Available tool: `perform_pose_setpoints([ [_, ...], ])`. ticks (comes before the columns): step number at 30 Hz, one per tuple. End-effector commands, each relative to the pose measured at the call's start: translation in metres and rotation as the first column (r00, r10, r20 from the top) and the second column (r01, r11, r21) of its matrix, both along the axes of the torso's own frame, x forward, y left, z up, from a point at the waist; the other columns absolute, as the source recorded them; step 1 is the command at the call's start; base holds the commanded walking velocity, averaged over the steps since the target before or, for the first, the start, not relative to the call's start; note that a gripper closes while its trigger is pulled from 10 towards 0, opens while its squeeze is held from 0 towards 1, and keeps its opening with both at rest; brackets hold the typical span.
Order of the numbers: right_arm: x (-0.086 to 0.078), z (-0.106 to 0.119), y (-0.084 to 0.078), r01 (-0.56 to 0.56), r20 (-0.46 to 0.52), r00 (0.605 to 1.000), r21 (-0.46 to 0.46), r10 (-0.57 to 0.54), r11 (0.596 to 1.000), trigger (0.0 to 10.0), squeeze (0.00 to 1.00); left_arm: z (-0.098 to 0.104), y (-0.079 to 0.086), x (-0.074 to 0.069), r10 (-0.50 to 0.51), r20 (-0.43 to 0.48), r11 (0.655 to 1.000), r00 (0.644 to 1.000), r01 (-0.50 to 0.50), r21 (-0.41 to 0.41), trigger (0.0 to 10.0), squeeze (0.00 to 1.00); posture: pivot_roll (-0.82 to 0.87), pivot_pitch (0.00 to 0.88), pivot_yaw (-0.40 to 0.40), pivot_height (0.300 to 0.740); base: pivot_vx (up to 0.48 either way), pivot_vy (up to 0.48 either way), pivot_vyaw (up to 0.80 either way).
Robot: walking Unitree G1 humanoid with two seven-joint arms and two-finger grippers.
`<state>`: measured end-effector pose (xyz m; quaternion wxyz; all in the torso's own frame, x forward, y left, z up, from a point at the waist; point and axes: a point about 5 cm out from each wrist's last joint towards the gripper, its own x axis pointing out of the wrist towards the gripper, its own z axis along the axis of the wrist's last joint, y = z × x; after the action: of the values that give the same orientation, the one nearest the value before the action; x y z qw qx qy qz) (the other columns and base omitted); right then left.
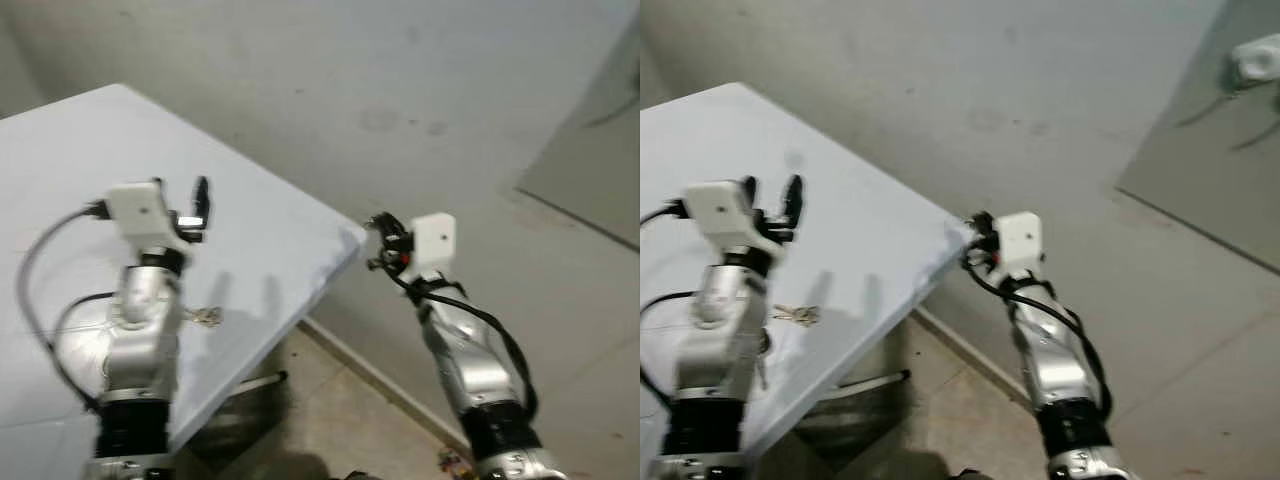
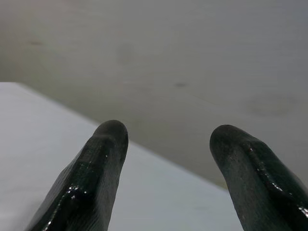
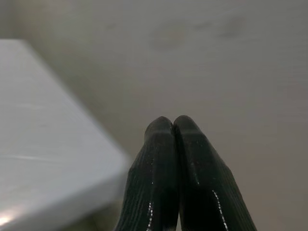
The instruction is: Hang keys on a hook
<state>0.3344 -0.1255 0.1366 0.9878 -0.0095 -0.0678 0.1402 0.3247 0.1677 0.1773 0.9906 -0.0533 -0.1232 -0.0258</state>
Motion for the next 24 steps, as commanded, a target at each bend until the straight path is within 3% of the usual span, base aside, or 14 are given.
perform_pose_setpoints([
  [1, -0.0003, 0.0025, 0.0048, -0.015, 0.009, 1.000, 0.003, 0.015, 1.000, 10.0, 0.00, 0.0010, 0.0060, -0.0004, 0.020, -0.003, 1.000, 1.000, -0.020, 0.008, 10.0, 0.00, -0.07, 0.095, -0.070, 0.740, 0.000, 0.000, -0.79],
  [15, -0.0007, 0.0021, 0.0060, -0.019, 0.008, 1.000, 0.002, 0.019, 1.000, 10.0, 0.00, 0.0000, 0.0034, 0.0002, 0.005, -0.008, 1.000, 1.000, -0.005, 0.007, 10.0, 0.00, -0.07, 0.085, -0.072, 0.740, 0.000, 0.000, -0.79],
  [24, -0.0025, -0.0003, 0.0042, -0.025, 0.004, 1.000, -0.011, 0.025, 1.000, 10.0, 0.00, -0.0046, -0.0027, 0.0001, -0.028, -0.048, 0.999, 0.998, 0.025, -0.047, 10.0, 0.00, -0.08, 0.069, -0.078, 0.740, 0.000, 0.000, -0.12],
])
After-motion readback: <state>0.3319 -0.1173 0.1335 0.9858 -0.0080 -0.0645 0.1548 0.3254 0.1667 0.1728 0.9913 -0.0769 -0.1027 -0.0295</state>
